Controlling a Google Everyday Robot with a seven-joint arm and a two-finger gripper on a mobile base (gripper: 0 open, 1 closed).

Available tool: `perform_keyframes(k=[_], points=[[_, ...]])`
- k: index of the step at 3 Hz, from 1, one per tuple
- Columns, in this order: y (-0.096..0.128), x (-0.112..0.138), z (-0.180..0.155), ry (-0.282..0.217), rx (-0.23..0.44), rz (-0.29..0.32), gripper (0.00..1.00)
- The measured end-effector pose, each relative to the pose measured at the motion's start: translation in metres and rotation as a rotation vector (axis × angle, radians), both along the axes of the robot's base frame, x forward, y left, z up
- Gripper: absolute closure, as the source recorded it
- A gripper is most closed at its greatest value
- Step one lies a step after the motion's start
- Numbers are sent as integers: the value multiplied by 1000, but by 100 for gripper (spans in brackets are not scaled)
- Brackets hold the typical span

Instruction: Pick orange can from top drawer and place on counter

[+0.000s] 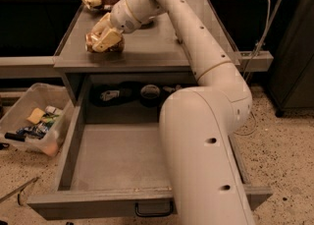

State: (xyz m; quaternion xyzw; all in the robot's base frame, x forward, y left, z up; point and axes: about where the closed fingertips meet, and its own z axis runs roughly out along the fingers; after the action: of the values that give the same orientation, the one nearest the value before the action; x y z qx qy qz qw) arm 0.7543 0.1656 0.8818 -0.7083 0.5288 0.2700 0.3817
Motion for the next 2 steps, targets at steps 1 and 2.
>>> perform_keyframes(k=[1,2], points=[[-1,-4,-12,37,-33,16,100],[-1,-4,-12,37,-33,16,82]])
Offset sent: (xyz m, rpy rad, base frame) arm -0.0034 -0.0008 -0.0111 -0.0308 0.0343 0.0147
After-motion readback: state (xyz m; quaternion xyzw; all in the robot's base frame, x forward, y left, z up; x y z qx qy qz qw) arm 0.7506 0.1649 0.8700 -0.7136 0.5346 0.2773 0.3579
